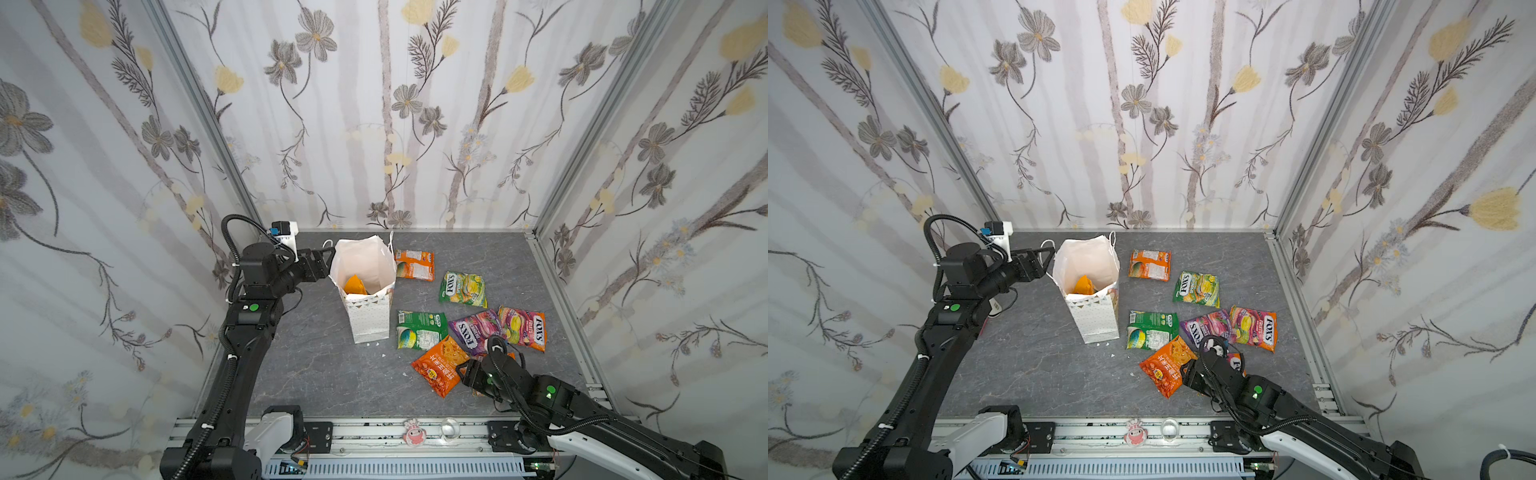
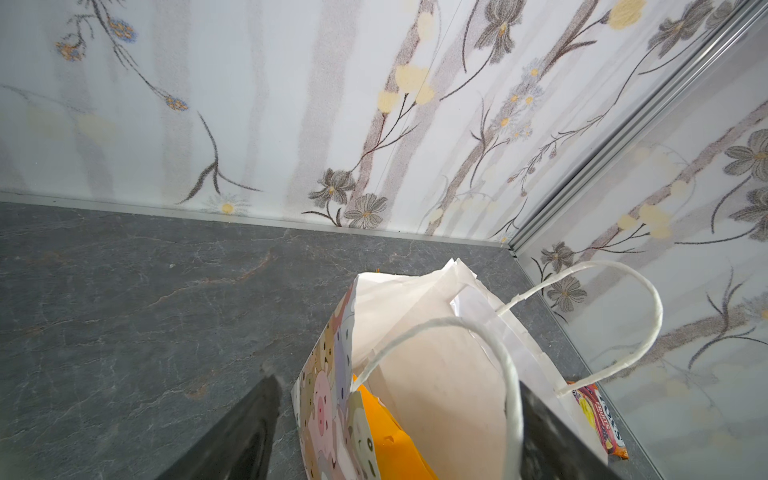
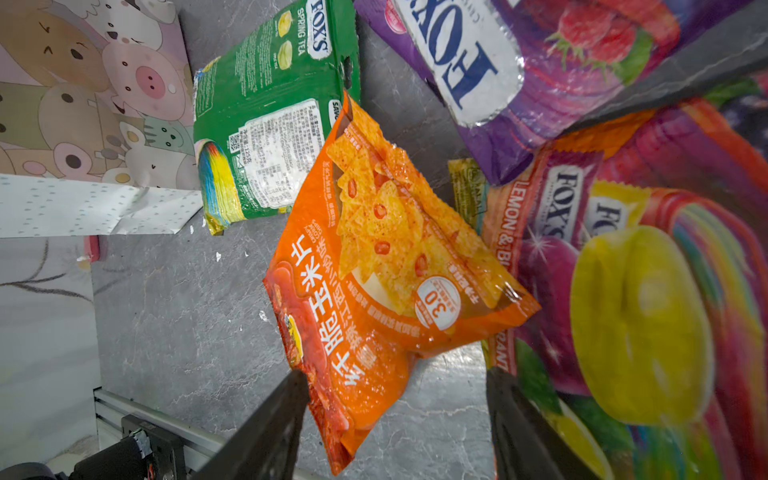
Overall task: Place the snacks into the paper bag
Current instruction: 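Lower the right gripper onto the orange corn chip bag and close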
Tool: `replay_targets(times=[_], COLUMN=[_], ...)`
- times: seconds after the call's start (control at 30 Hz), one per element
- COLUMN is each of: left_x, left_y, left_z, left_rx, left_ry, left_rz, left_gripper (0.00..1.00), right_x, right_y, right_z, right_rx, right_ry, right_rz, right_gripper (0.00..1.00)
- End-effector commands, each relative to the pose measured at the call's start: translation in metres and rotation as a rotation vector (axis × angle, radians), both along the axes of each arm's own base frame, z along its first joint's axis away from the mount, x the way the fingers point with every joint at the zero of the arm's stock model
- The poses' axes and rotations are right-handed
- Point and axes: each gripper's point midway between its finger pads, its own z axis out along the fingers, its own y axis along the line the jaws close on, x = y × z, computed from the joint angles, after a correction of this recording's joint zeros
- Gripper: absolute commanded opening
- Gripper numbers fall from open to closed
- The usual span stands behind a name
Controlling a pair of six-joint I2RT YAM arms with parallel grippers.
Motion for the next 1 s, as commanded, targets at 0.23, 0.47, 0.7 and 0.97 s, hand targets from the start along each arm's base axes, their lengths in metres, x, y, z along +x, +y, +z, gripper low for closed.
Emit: replay_targets(times=[0.23, 0.47, 0.7, 0.97], left_x=[0.002, 0.003, 0.003, 0.003], left_y=[-0.004, -0.004, -0.004, -0.004], left_z=[0.006, 0.006, 0.005, 0.006], left_rx=[-0.017, -0.022, -0.022, -0.025], left_ry=[-0.026, -0.024, -0.022, -0.022], left_rz=[-0.020, -0.022, -0.021, -0.021], left_gripper=[0.84, 0.83, 0.83, 0.83], right_x=[0.006, 0.011, 0.022, 0.031], right_y=[-0.002, -0.011, -0.008, -0.005], right_z=[-0.009, -0.019, -0.015, -0.016], right_rx=[0.023, 0.016, 0.069, 0.091], right_ry=[-0.022, -0.050, -0.105, -0.141], right_rz=[-0.034, -0.080, -0.122, -0.149], right_gripper=[0.68, 0.68, 0.64, 0.43])
